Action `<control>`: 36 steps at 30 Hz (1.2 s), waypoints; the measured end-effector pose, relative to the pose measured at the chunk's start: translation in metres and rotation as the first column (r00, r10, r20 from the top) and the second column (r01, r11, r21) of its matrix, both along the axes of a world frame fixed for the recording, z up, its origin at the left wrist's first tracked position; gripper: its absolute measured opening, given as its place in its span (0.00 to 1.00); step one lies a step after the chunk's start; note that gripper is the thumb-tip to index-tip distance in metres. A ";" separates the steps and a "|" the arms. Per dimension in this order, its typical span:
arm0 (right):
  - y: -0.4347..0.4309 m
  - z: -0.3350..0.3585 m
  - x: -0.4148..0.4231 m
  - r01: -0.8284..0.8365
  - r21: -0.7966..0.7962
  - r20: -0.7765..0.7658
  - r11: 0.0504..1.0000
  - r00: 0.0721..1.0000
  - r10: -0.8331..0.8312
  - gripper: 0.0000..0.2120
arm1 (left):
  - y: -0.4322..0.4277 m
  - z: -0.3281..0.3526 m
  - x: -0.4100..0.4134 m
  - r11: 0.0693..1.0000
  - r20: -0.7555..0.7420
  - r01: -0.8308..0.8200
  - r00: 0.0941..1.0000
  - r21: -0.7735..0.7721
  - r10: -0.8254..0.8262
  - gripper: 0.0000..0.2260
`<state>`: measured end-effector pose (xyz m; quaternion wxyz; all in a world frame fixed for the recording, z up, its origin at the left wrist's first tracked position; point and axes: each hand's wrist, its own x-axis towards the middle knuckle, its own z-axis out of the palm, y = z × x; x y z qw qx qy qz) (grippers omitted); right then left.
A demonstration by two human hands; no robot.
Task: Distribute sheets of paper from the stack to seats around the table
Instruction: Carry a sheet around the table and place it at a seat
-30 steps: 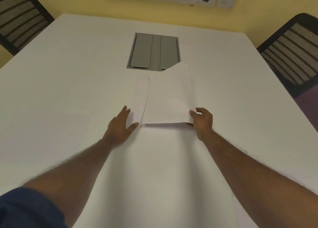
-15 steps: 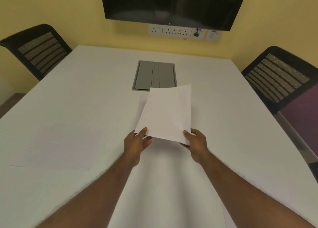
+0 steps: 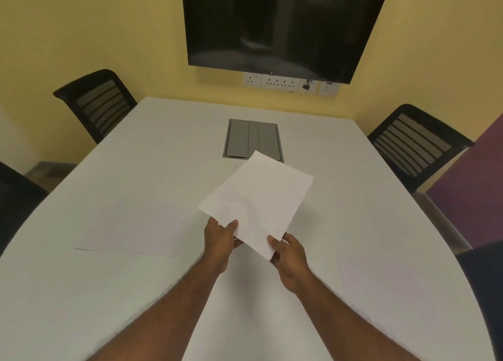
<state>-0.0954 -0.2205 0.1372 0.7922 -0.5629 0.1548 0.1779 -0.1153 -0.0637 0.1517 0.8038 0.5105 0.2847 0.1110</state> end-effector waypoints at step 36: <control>0.052 0.048 -0.141 -0.168 -0.266 0.119 0.949 0.971 0.205 0.08 | 0.194 0.059 -0.261 0.807 -0.207 0.013 0.969 0.591 0.136 0.18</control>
